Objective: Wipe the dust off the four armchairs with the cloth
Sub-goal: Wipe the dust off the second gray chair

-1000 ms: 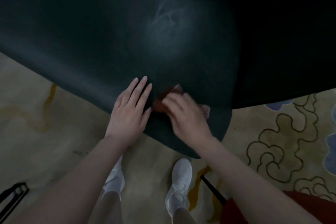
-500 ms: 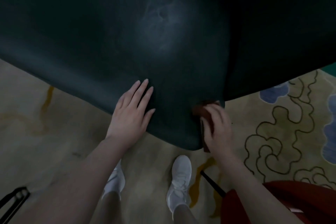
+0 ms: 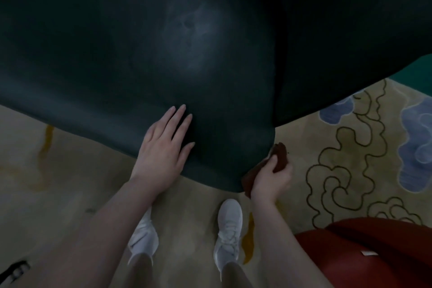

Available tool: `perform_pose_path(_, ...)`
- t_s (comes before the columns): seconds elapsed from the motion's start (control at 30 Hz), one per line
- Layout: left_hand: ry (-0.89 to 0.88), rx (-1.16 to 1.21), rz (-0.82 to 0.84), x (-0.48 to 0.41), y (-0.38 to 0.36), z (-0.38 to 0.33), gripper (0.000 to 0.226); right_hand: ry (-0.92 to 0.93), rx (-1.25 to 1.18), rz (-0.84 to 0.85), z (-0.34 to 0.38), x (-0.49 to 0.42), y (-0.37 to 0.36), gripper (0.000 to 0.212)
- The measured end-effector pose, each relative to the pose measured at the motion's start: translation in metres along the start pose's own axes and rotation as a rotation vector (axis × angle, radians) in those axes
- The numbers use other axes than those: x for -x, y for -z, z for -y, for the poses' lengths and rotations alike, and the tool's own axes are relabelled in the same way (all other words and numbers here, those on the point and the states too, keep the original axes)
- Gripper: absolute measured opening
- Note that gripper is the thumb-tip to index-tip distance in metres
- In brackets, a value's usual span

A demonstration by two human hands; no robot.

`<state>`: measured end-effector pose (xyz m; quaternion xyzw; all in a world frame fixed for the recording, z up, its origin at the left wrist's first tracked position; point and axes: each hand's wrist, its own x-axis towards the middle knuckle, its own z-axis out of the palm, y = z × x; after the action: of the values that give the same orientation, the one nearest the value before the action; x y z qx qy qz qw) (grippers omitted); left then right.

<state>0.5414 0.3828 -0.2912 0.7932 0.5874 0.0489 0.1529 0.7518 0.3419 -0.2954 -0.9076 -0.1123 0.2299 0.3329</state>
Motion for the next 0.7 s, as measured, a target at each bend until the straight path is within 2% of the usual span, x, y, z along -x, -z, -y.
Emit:
perform_pose_path(0.07,-0.001,0.003,0.012,-0.003,0.003,0.006,0.059,-0.054,0.006,-0.029,0.012,0.004,-0.006,0.030)
perform_pose_path(0.2,-0.021,0.014,0.039,-0.012,0.011,0.015,0.060,0.169,0.099,0.080,0.035,0.022,-0.015,0.036)
perform_pose_path(0.27,-0.042,0.017,0.042,-0.020,0.016,0.020,0.060,0.194,0.082,0.121,0.042,0.029,-0.022,0.041)
perform_pose_path(0.43,-0.115,0.028,0.026,-0.047,0.035,0.038,0.059,0.037,-0.033,-0.079,0.064,0.032,-0.039,0.032)
perform_pose_path(0.57,-0.174,0.006,0.045,-0.071,0.052,0.062,0.059,-0.140,-0.115,-0.190,0.096,0.024,-0.055,0.036)
perform_pose_path(0.7,-0.209,-0.026,0.074,-0.096,0.066,0.083,0.060,-0.101,-0.058,-0.219,0.125,0.022,-0.075,0.045)
